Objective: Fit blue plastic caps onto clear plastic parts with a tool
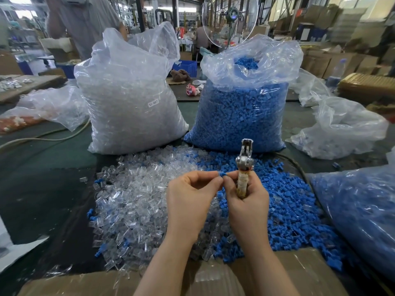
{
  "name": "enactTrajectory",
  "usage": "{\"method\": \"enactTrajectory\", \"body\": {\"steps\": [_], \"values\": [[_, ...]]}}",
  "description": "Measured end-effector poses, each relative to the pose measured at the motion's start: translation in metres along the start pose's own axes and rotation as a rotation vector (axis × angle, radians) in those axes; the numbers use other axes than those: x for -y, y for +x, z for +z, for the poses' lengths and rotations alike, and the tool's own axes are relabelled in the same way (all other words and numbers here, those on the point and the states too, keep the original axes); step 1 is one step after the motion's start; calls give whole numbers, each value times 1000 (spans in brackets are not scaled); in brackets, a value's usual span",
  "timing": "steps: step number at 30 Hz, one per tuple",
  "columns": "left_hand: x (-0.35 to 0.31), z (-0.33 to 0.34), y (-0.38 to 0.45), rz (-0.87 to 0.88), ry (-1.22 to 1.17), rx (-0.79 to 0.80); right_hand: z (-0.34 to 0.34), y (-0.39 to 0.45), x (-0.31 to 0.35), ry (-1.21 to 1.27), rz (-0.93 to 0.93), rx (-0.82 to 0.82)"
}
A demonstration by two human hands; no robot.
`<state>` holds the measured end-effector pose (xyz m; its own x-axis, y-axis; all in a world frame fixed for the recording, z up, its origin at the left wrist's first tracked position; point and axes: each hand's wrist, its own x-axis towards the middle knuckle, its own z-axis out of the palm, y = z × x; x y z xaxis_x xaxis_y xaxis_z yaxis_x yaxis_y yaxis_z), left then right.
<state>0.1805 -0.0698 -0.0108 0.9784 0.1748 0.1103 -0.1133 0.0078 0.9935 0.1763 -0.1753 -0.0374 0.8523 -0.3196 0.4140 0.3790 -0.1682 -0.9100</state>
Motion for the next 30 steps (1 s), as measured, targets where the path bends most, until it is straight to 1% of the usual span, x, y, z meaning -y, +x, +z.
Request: {"method": "enactTrajectory", "body": {"steps": [8,16,23,30], "values": [[1,-5,3,19,35,28,-1,3,3,-60,17,31],[1,-6,4,51,45,46,-2,3,4,-46,55,35],[2,-6,5,55,53,33,-1,4,4,-51,90,42],[1,-6,5,43,-6,4,-2,6,4,-107,111,79]]}}
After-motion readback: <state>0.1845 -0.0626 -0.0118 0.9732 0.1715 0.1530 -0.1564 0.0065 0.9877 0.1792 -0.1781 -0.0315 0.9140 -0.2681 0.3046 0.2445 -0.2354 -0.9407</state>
